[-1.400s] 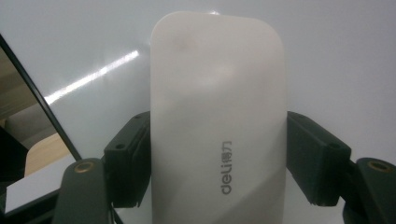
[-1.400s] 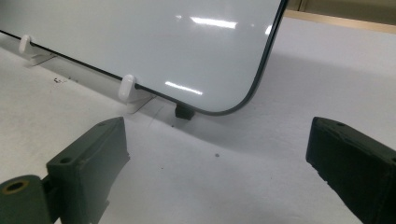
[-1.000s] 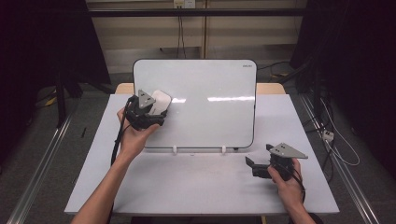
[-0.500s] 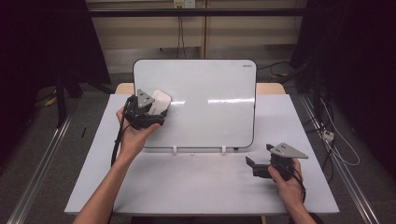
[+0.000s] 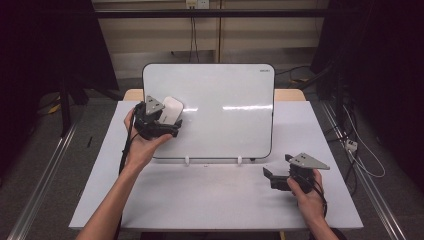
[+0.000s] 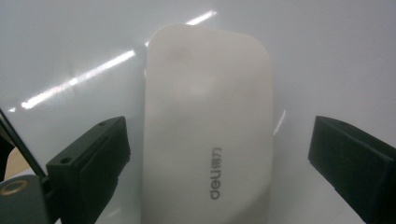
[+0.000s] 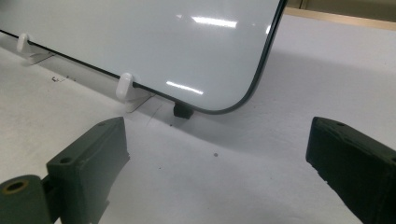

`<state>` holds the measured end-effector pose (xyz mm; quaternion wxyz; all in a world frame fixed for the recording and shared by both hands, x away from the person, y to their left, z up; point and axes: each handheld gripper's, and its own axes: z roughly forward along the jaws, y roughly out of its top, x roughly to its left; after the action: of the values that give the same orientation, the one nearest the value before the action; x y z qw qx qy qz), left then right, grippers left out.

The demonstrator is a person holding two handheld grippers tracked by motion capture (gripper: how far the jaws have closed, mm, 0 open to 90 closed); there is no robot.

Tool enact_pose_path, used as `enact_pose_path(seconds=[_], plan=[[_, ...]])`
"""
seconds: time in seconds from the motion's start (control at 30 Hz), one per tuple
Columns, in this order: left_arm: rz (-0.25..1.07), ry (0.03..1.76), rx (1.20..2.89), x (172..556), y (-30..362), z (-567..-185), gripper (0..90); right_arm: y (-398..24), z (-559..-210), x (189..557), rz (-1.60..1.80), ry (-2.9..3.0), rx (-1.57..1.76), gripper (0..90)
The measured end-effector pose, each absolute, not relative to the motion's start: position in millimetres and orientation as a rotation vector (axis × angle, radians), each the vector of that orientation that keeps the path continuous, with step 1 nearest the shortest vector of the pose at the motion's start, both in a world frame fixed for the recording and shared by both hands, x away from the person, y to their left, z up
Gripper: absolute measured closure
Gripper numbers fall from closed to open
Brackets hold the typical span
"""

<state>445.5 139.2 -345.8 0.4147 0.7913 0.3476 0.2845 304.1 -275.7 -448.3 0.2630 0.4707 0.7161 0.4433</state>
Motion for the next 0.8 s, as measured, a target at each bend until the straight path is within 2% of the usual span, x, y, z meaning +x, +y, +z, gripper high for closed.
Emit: enact_pose_path(seconds=[0.37, 0.57, 0.8], plan=[[0.662, 0.840, 1.936, 436, 141, -337, 4.2, -277, -448, 302, 1.202, 1.926, 1.289, 5.7], [0.685, 0.785, 1.957, 419, 135, -330, 3.7, -276, -447, 302, 1.197, 1.925, 1.281, 5.7], [0.628, 0.779, 1.986, 406, 136, -335, 4.3, -276, -446, 301, 1.202, 1.920, 1.281, 5.8]])
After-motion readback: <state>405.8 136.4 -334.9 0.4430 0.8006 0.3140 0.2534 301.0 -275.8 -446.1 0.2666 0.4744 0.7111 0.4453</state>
